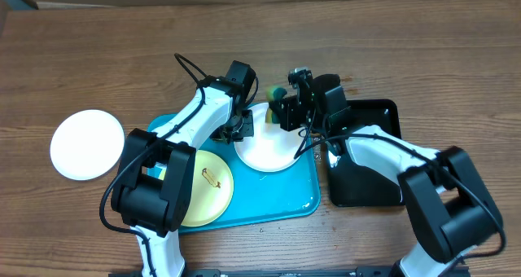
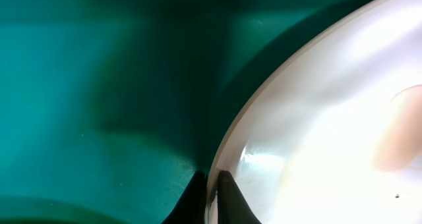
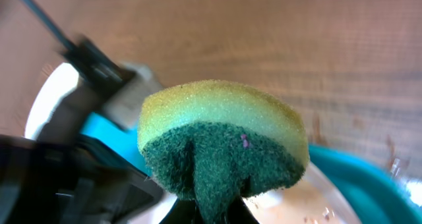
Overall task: Clean dirty plates on tray and stack at the side
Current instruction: 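Carry the sponge with the right gripper back to the black tray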
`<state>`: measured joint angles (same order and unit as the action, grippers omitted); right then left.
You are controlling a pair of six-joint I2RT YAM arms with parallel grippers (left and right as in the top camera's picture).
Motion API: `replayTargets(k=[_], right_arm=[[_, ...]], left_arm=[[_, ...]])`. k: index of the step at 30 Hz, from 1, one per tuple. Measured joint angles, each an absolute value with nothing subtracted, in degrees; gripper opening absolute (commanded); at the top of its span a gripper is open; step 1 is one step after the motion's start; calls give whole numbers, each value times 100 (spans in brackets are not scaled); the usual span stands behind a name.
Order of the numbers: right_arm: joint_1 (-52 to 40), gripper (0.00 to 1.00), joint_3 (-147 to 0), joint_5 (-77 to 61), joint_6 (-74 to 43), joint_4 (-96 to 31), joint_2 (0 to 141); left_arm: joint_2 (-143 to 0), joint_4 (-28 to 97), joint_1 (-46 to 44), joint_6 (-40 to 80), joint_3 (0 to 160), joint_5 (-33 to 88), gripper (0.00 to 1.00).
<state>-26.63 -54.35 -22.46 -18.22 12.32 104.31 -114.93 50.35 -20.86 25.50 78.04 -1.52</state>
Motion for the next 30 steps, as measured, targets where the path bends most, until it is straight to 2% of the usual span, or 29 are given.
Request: replayTargets(k=[10, 23, 30], right_arm=[[-2792, 4, -5435, -2047, -1708, 1693, 10473], [-2932, 4, -5428, -1658, -1627, 2906, 11496], [-2932, 4, -5428, -1601, -1076, 3020, 11579]], left_arm=[[-11493, 5035, -2086, 2550, 7804, -152, 4], [-11493, 5033, -2086, 2550, 7804, -150, 4], [-11493, 5026, -2086, 2552, 7804, -152, 4]])
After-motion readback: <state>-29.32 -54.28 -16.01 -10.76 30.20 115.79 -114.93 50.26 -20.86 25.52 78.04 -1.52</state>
